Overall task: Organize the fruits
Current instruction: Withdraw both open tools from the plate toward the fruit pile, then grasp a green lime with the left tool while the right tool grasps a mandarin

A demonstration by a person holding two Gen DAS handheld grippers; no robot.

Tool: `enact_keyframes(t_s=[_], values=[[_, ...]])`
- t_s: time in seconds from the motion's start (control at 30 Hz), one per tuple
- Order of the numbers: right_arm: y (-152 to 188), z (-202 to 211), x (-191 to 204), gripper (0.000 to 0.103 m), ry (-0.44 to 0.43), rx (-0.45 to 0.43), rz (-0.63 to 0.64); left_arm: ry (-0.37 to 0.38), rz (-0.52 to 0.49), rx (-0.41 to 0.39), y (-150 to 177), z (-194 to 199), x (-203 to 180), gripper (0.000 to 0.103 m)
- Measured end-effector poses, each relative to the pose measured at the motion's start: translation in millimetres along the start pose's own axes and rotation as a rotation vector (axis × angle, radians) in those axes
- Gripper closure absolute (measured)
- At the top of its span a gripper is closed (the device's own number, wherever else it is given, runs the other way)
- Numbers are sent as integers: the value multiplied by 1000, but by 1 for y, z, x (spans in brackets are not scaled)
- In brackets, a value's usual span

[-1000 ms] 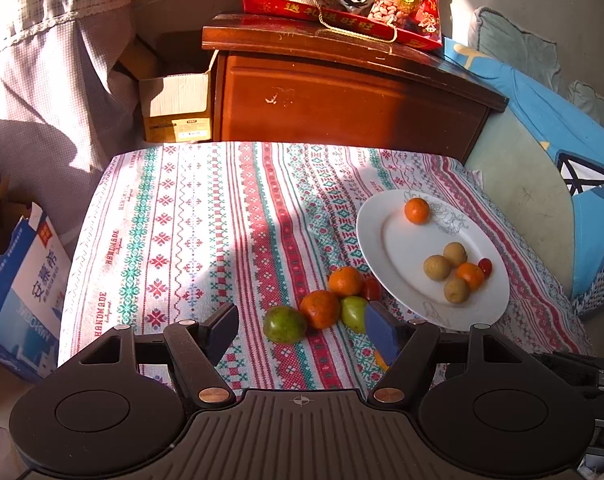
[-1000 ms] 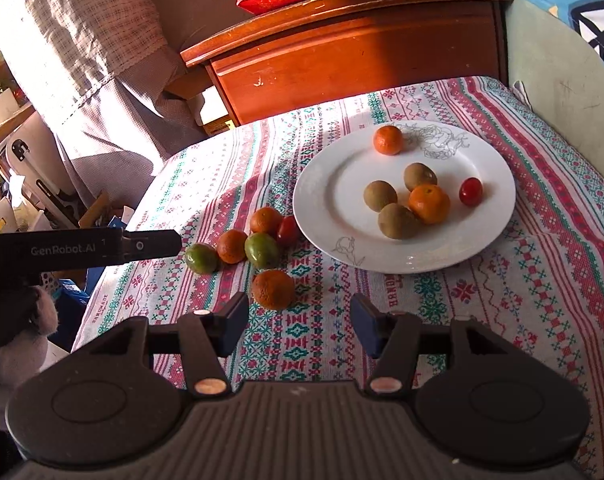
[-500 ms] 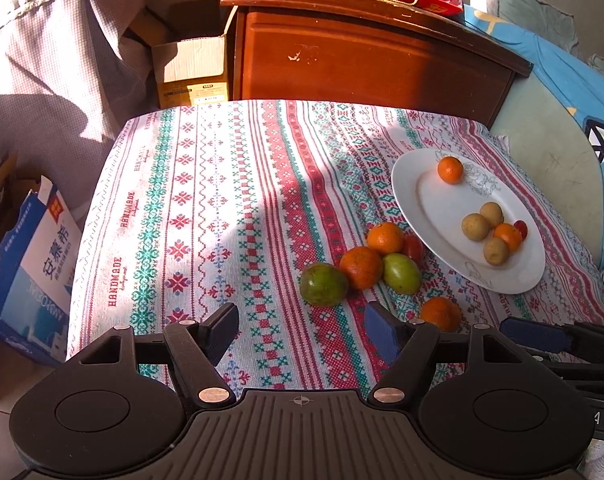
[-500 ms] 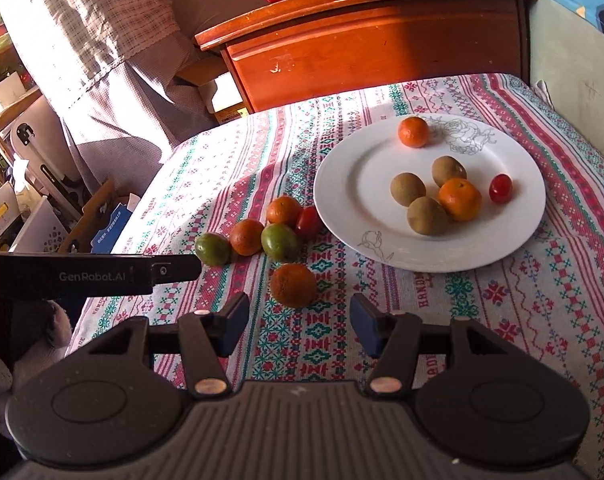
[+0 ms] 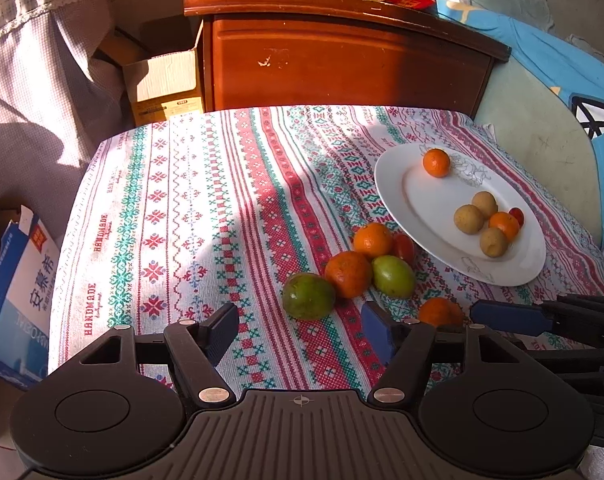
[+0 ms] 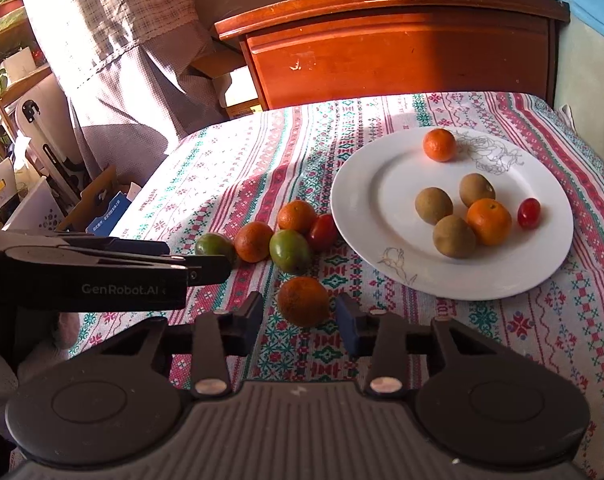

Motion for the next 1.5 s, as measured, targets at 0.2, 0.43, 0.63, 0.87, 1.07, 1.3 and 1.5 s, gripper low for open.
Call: enact_keyframes(t_s=[0.2, 0.43, 0.63, 0.87, 1.07, 1.3, 1.5], values=[[0, -6, -2, 71, -3, 10, -12, 5, -9, -14, -1, -5, -2, 40], [0, -10, -7, 73, -9, 14, -37, 2, -15, -13, 0, -10, -3, 52], [0, -10, -7, 73, -10, 12, -42, 0, -23, -3, 1, -18, -6, 61], [1, -10, -6, 73, -11, 12, -47, -19, -25, -13, 0, -19, -5, 72], [-1, -7, -6, 73, -19, 11, -59, -42, -1, -12, 2, -13, 0, 75], [-16, 7, -3, 73, -47, -37, -78, -66, 61, -42, -7, 2, 10, 75], [-48, 29, -5, 73, -54, -118, -75, -47, 55, -101, -28, 20, 1, 75]])
Point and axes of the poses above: each gripper's, at about its wrist camera, not at the fingertips, and z roughly against the way its jaws point, x to its left, y to its underside, the point moved 7 cm from there along -z, roughly the way its jaws point, and after that the axes turned 10 degrees about -z, right-handed, at the moved point
